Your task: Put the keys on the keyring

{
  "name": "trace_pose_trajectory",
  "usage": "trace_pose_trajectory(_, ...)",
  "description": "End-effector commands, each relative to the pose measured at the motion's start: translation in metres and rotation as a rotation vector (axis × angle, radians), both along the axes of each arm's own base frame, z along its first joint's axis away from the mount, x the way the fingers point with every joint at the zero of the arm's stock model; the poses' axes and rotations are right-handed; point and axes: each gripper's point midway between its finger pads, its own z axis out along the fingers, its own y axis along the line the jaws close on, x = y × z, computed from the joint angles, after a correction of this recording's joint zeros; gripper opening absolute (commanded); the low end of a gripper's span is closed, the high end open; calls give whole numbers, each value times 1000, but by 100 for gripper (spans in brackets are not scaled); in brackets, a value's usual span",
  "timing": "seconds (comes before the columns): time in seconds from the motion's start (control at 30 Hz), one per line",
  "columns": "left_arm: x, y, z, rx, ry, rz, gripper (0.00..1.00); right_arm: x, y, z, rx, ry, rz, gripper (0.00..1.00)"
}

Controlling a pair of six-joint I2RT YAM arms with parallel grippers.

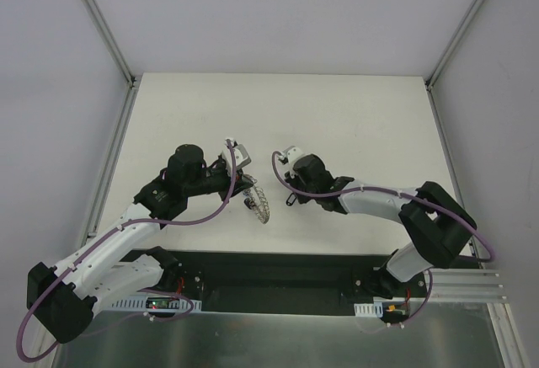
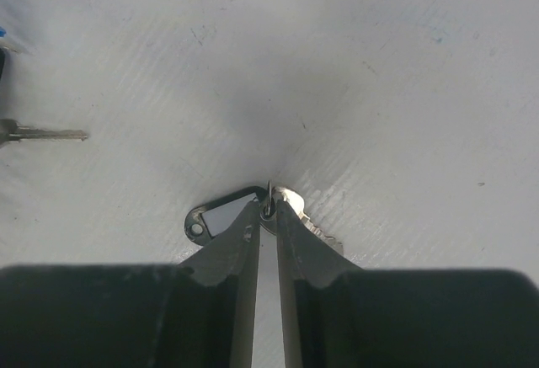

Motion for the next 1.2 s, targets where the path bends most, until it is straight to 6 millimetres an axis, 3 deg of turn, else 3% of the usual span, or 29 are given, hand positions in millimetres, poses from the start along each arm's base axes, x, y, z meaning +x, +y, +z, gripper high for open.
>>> trace_pose_trajectory(0.0, 4, -6, 19, -38, -69, -17, 0, 1, 1, -5, 10, 6, -16, 16)
trace_pose_trajectory(0.4, 5, -7, 18, -37, -65, -15, 0, 1, 3, -18, -1, 17, -18, 14)
trace_pose_trajectory(0.9, 5, -7, 18, -36, -67, -16, 0, 9, 3, -13, -27, -12, -31, 14)
trace_pose_trajectory(1.17, 5, -6, 18, -36, -68, -16, 0, 8, 3, -15, -47, -16, -33, 1)
